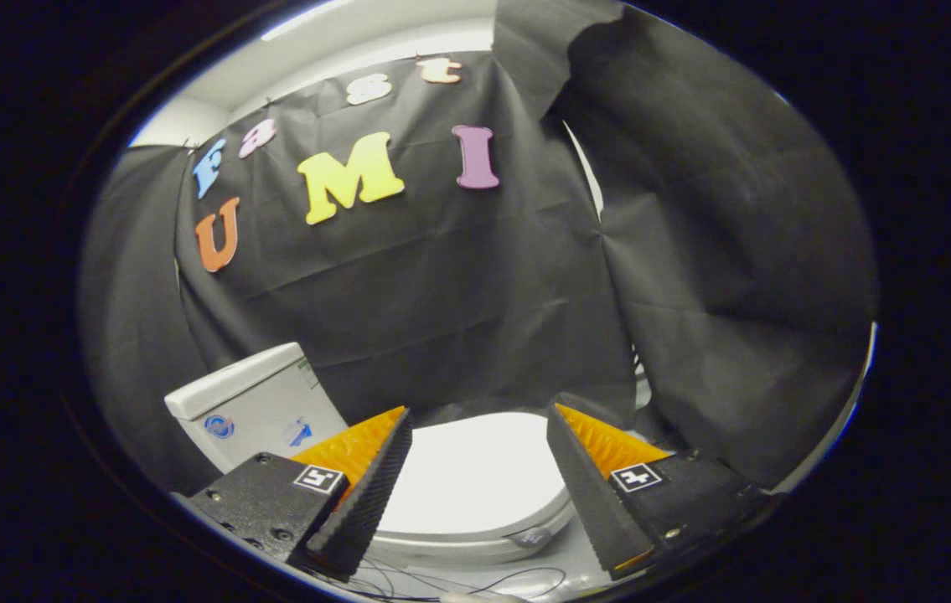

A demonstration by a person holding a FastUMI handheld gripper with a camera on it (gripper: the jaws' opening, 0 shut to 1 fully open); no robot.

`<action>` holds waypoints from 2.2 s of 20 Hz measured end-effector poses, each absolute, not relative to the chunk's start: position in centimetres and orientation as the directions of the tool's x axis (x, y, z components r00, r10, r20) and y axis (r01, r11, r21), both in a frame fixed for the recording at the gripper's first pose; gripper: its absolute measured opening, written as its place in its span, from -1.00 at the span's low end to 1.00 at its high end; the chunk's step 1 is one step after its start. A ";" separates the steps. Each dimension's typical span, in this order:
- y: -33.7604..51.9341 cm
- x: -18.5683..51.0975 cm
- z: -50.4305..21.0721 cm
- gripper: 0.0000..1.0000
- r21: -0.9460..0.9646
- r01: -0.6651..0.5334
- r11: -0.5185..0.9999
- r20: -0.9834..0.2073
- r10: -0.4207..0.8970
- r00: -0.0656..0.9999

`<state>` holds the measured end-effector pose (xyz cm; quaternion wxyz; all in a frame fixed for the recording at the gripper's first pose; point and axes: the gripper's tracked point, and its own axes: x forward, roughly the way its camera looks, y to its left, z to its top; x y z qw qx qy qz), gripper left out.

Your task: Open the toilet lid.

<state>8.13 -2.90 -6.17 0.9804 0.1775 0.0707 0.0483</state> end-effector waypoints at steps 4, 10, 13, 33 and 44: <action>-4.6 9.8 -10.9 1.00 0.451 -0.029 0.892 -0.197 0.131 0.972; -6.0 11.0 -17.5 1.00 0.597 0.059 0.800 -0.325 0.174 0.929; -6.2 11.1 -20.7 0.99 0.666 0.110 0.738 -0.383 0.212 0.899; -4.1 10.2 -31.0 0.50 0.771 0.321 0.550 -0.556 0.335 0.761; -2.7 11.4 -30.6 -0.42 0.811 0.277 0.515 -0.509 0.388 0.768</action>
